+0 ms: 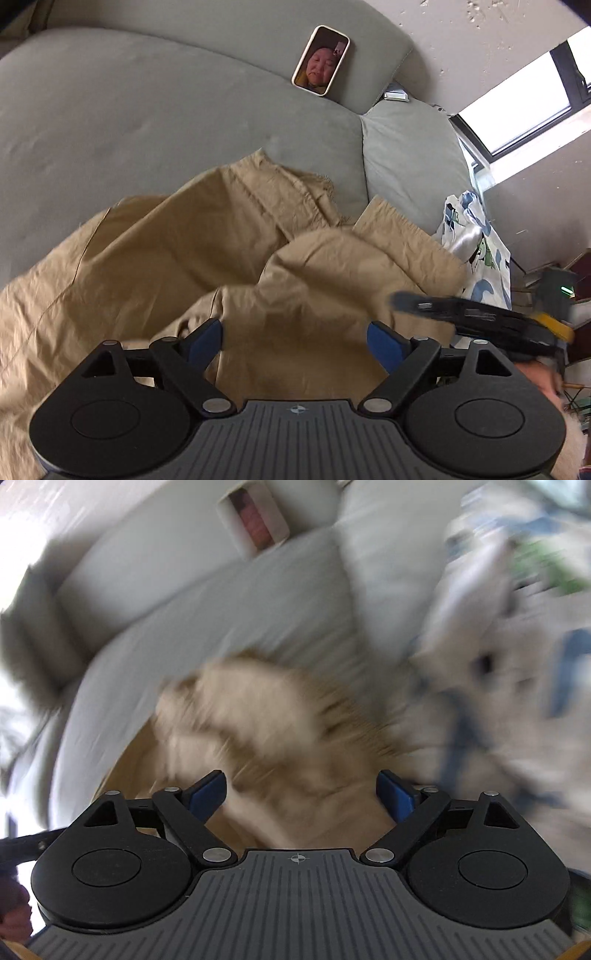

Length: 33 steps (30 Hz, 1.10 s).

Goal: Fold clothes

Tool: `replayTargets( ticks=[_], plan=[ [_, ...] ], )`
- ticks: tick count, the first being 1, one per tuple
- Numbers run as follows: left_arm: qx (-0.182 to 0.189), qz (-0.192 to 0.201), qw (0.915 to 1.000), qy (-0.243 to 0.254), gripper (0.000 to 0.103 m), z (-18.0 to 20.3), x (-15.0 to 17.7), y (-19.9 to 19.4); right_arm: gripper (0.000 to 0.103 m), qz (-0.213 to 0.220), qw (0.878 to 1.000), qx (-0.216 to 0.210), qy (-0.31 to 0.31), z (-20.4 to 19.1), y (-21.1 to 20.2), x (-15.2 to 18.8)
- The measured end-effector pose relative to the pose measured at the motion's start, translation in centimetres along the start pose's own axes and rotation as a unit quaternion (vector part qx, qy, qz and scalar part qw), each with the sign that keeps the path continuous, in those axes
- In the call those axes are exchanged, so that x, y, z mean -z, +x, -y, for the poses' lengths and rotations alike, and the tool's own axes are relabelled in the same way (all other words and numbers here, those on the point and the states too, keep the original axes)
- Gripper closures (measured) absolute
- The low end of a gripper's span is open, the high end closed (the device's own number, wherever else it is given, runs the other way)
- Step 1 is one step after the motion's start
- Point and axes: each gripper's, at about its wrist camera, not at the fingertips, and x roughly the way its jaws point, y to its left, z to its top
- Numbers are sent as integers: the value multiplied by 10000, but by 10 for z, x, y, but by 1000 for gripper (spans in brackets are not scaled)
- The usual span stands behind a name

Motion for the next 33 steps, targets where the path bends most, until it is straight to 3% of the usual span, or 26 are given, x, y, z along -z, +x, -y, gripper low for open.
replayTargets(
  ticks=[2,4,6,10,13,15,16,19,20,23,25,26,28,29,32,33],
  plan=[
    [-2,34,10000,-81,19,-6,1,-8,10,-396,9991,42,-164,-10,26,1],
    [-13,128,9998,-145,19,-11,3,-19,24,-340,9989,181,-274,-21,41,1],
    [2,273,9995,-180,19,-11,4,-36,93,-121,9989,288,-345,-32,50,-1],
    [81,704,9970,-297,19,-15,2,-66,96,768,9950,163,-612,-67,27,-25],
    [326,1142,9920,-439,19,-19,2,-94,96,1948,9772,100,-839,-102,-26,-57],
    [525,1523,9856,-514,19,-20,4,-116,96,3131,9388,300,-1401,-135,-75,-66],
    [588,1707,9821,-541,18,-19,5,-127,96,3742,9098,338,-1765,-152,-99,-63],
    [893,2200,9694,-615,18,-20,9,-157,96,5256,8025,412,-2793,-200,-166,-46],
    [1000,2329,9651,-655,18,-22,12,-166,96,5512,7738,421,-3093,-212,-180,-36],
    [1122,2563,9572,-743,16,-29,21,-183,94,5766,7174,295,-3899,-236,-201,-7],
    [1083,2613,9558,-800,15,-36,29,-188,92,5419,7208,-21,-4322,-239,-194,14],
    [1001,2571,9574,-852,15,-40,33,-187,91,5085,7316,-109,-4539,-238,-182,25],
    [811,2418,9621,-969,15,-50,42,-182,89,4199,7658,-151,-4868,-230,-143,46],
    [711,2307,9647,-1055,15,-57,47,-177,86,3621,7895,-137,-4953,-219,-116,53],
    [426,1770,9733,-1402,16,-76,60,-149,64,1647,8531,174,-4948,-179,-33,76],
    [339,1599,9750,-1504,16,-82,63,-139,64,1095,8672,333,-4847,-161,-9,83]
  ],
)
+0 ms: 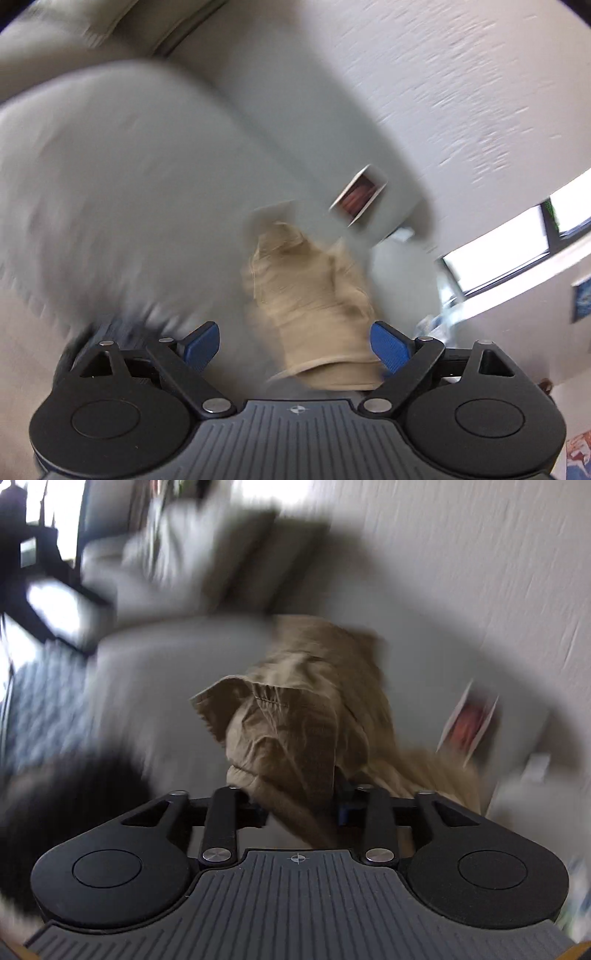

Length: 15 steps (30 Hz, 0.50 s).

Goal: Fold clothes

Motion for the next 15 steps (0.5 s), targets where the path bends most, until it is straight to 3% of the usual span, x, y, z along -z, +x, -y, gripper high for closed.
replayTargets(
  ticks=[2,5,7,11,15],
  plan=[
    [-184,-192,9996,-102,17,-7,6,14,59,-822,9956,-115,424,3,23,36],
    [-383,-176,9991,-12,17,-7,5,23,47,-1072,9847,-205,1359,18,4,65],
    [-548,-60,9984,130,17,-4,2,25,41,-799,9800,-294,1801,21,-11,70],
    [-654,115,9976,209,17,-1,-5,24,40,-39,9660,-737,2476,30,-25,59],
    [-660,76,9976,175,16,-6,-2,19,40,331,9576,-920,2710,38,12,27]
  ],
)
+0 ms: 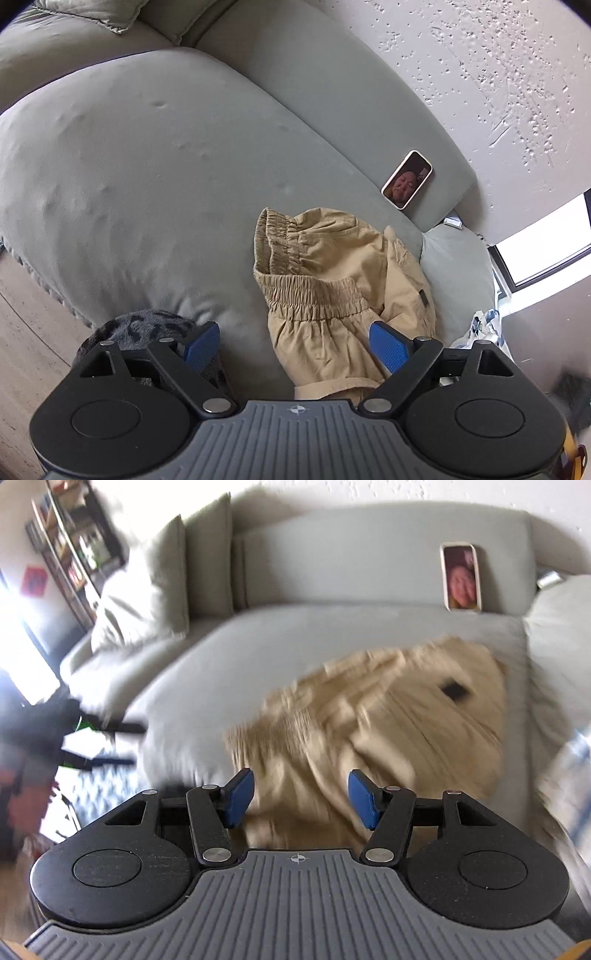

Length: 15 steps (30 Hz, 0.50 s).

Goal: Fold clothes

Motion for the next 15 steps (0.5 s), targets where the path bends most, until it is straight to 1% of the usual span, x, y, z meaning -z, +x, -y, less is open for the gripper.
replayTargets(
  ticks=[2,4,7,9,11,12,13,14,15],
  plan=[
    [-57,-14,10000,-8,16,-4,1,0,40,-26,10000,37,47,-2,35,-15],
    [-97,-39,9999,-67,16,-11,1,0,40,-177,9997,178,-66,-5,70,-28],
    [-141,-78,9997,-159,16,-21,1,-1,40,-453,9969,422,-495,-12,118,-41],
    [-163,-102,9996,-213,16,-27,1,-1,41,-749,9929,526,-765,-14,146,-45],
    [-158,-121,9995,-244,16,-31,0,-1,40,-1074,9890,503,-881,-13,166,-45],
    [-152,-134,9994,-263,16,-32,-1,0,55,-1107,9887,439,-912,-12,168,-44],
    [-145,-147,9994,-278,16,-33,-2,1,76,-1072,9893,319,-942,-12,165,-43],
    [-137,-162,9994,-275,16,-34,-3,2,94,-1016,9898,196,-976,-13,159,-42],
    [-136,-177,9994,-253,16,-33,-6,3,94,-916,9906,68,-1017,-15,150,-40]
  ],
)
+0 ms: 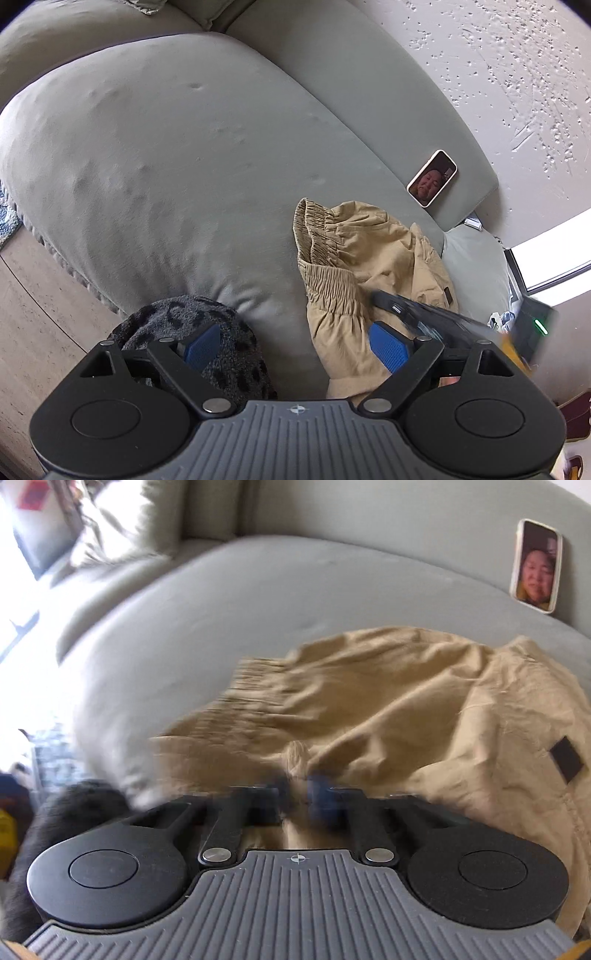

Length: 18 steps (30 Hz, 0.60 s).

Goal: Fold clothes

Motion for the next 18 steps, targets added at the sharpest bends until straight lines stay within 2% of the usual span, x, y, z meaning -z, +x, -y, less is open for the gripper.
replayTargets(
  ticks=[4,6,8,10,14,18],
  plan=[
    [-6,-29,9998,195,16,10,-15,9,94,467,9951,-229,-838,-26,-59,29],
    [64,-7,9995,310,16,19,-23,15,94,567,9903,-468,-1183,-37,-90,53],
    [103,-23,9990,424,15,31,-31,23,94,521,9867,-533,-1448,-49,-110,80],
    [171,-110,9974,690,13,46,-38,36,94,339,9855,-421,-1606,-58,-117,107],
    [237,-637,9948,763,13,73,-49,74,94,199,9879,-176,-1525,-64,-115,140],
    [440,-864,9931,659,13,96,-54,99,94,352,9939,-223,-1025,-59,-119,142]
  ],
)
